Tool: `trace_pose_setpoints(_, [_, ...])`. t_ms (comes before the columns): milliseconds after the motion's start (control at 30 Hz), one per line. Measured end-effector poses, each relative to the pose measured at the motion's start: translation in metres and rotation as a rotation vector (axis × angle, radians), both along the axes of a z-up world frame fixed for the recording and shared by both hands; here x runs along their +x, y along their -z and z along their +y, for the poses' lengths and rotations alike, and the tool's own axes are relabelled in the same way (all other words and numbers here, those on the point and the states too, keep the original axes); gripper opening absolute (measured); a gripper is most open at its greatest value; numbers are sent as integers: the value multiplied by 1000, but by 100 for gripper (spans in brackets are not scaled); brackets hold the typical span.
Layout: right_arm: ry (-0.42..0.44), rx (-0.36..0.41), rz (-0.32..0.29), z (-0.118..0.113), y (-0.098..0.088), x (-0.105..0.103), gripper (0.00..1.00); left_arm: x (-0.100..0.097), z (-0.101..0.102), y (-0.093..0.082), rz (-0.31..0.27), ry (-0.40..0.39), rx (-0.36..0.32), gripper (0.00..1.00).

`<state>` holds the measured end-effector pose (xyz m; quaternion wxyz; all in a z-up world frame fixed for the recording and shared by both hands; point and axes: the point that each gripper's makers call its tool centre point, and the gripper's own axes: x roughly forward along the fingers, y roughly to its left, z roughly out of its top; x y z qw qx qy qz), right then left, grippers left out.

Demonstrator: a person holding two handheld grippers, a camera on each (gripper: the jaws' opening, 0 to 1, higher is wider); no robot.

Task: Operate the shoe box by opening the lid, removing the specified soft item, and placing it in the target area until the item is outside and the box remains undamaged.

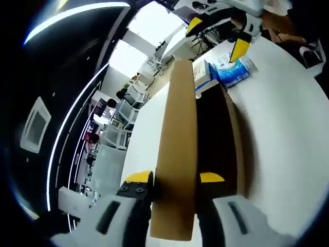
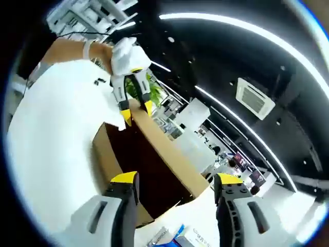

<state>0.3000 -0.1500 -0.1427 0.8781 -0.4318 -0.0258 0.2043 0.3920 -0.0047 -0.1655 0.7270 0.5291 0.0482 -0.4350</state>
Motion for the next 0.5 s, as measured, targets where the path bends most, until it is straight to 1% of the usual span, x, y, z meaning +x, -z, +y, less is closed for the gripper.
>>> trace_pose_setpoints(33, [-15,-63,9,6,3,1,62,0,0,1,1,0,1,33])
trace_pose_setpoints(67, [-30,-115,3,11,3,4,62,0,0,0,-3,2,1,33])
trace_pose_setpoints(100, [-45,-159,0,16,2,7,62,0,0,0,-1,3,-1,33])
trace_pose_setpoints(133, [-63,-198,17,19,4,9,61,0,1,0,-1,3,0,33])
trace_pose_setpoints(167, [-65,-206,22,20,4,9,62,0,1,-1,-3,3,1,33])
trace_pose_setpoints(300, [-77,-232,142,26,7,21,62,1,2,-1,3,4,0,33])
trace_pose_setpoints(333, [-70,-238,156,26,5,24,62,1,1,-1,2,5,1,33])
trace_pose_setpoints(367, [-84,-270,160,28,1,28,62,1,1,-1,1,5,2,33])
trace_pose_setpoints(400, [-107,-320,145,31,-2,31,62,1,1,-1,2,5,1,33])
trace_pose_setpoints(433, [-111,-354,137,32,-6,36,62,1,1,-1,-2,7,-1,33])
trace_pose_setpoints(500, [-108,-412,145,31,-5,44,61,1,2,0,0,9,-4,33])
